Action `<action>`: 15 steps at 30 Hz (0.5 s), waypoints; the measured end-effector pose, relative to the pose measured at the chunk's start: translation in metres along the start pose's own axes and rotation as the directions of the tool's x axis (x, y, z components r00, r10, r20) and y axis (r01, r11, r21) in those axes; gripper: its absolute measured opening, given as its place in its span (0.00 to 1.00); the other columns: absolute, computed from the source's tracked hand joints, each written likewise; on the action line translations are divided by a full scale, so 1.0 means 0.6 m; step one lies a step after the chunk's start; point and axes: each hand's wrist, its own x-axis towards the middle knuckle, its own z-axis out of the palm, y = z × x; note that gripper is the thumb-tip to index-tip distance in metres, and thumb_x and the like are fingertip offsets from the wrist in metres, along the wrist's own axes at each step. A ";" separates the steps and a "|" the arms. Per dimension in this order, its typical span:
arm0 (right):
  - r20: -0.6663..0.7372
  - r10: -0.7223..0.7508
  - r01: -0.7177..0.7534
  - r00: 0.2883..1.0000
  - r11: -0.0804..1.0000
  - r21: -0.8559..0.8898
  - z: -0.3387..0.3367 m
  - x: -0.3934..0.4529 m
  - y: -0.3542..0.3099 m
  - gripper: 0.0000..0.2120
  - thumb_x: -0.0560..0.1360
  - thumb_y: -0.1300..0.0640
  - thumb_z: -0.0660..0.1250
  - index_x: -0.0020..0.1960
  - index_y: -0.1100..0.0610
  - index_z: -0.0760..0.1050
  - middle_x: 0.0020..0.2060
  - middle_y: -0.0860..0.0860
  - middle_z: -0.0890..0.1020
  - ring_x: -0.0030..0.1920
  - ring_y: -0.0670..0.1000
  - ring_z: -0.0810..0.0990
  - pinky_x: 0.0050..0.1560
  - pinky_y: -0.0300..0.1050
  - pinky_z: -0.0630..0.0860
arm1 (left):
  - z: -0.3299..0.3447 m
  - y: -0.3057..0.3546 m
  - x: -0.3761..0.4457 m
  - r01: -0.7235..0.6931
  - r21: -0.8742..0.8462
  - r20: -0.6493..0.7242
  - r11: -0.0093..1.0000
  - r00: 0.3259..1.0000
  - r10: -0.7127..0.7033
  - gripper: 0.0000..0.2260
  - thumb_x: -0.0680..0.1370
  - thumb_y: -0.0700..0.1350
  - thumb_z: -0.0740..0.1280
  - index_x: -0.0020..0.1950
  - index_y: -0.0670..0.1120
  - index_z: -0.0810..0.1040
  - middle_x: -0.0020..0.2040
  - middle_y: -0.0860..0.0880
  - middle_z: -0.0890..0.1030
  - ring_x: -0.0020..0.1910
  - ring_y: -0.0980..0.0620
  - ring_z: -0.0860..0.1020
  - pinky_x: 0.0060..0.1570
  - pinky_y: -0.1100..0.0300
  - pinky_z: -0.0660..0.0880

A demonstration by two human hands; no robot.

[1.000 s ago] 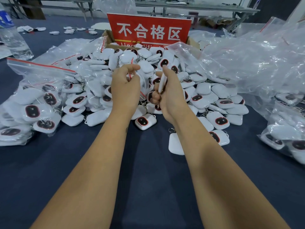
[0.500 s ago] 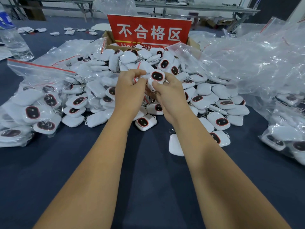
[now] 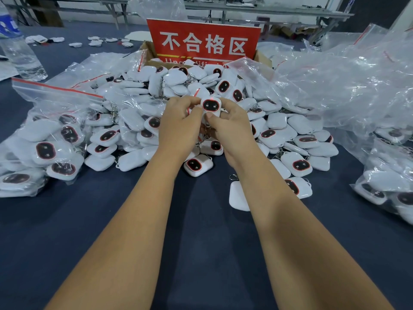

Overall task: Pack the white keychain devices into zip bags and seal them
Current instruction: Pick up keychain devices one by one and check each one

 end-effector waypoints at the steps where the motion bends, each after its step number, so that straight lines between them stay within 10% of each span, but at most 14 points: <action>1: 0.006 0.003 -0.003 1.000 1.000 0.002 0.000 0.000 0.000 0.13 0.77 0.69 0.65 0.59 0.59 0.77 0.48 0.60 0.85 0.45 0.54 0.83 0.53 0.56 0.81 | 0.000 -0.001 0.000 0.004 0.001 0.001 1.000 1.000 -0.004 0.07 0.77 0.49 0.61 0.46 0.63 0.75 0.53 0.56 0.73 0.51 0.62 0.75 0.54 0.59 0.72; 15: 0.030 0.057 -0.060 0.998 0.995 0.082 0.004 -0.002 -0.003 0.11 0.79 0.64 0.60 0.56 0.59 0.80 0.47 0.61 0.82 0.47 0.56 0.80 0.54 0.61 0.79 | 0.003 -0.010 0.008 0.005 0.070 -0.004 0.998 1.000 -0.005 0.08 0.78 0.47 0.62 0.41 0.58 0.74 0.47 0.57 0.73 0.46 0.64 0.73 0.43 0.65 0.67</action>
